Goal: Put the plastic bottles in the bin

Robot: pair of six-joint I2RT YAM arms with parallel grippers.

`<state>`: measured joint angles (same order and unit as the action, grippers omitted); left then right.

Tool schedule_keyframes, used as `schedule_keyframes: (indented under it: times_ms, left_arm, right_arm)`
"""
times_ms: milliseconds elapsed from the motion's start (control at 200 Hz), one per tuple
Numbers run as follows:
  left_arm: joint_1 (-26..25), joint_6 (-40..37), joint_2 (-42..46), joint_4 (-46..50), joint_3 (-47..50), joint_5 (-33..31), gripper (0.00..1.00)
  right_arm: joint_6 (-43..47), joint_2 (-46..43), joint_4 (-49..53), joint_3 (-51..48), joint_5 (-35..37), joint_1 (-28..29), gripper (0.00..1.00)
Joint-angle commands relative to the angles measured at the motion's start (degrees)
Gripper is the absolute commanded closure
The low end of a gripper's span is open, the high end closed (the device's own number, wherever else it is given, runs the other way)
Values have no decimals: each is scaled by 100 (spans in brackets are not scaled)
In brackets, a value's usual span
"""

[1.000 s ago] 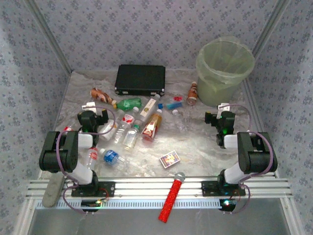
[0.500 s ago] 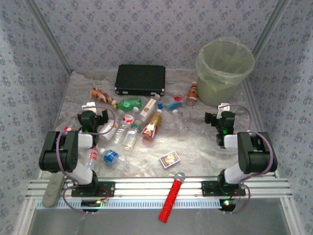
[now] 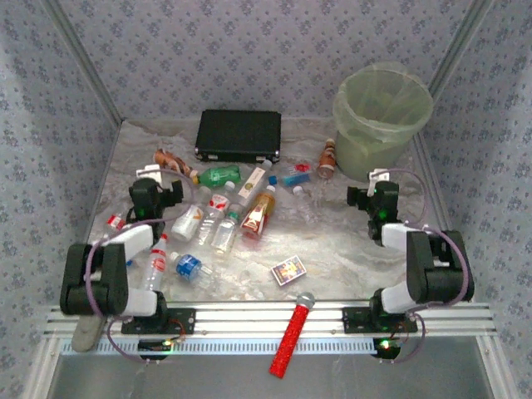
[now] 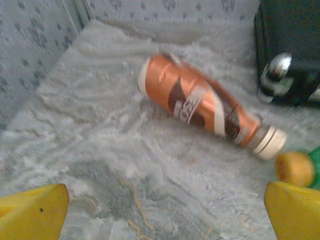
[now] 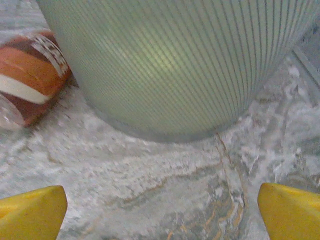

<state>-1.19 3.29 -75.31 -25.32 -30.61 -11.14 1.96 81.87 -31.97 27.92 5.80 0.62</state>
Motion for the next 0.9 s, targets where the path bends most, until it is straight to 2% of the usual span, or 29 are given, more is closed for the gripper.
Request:
schedule_keyframes:
  times_ms: [0, 85, 175, 295, 375, 515, 575, 895]
  left_arm:
    - [-50, 246, 737, 2273, -1030, -370, 0]
    - [-31, 256, 801, 3941, -1919, -575, 0]
    - [123, 179, 649, 5563, -2765, -669, 0]
    - [507, 18, 469, 6848, -3334, -691, 0]
    - [965, 96, 333, 7380, -3499, -331, 0]
    - [1910, 331, 93, 7595, -3340, 442, 0]
    - [2152, 304, -74, 7524, -3264, 629, 0]
    - [2194, -501, -1239, 7415, -3548, 250, 0]
  right_arm:
    - [-183, -378, 1336, 551, 73, 150, 0]
    - [-441, -573, 2088, 808, 139, 364, 0]
    - [-776, -736, 3407, 1344, 450, 707, 0]
    - [-1228, -796, 5048, 2069, 555, 1097, 0]
    - [-1388, -852, 5751, 2411, 308, 1205, 0]
    - [-1400, -909, 6524, 2930, -378, 1212, 0]
    - [-1366, -901, 6799, 3136, -585, 1212, 0]
    - [-1310, -927, 6931, 3347, -747, 1100, 0]
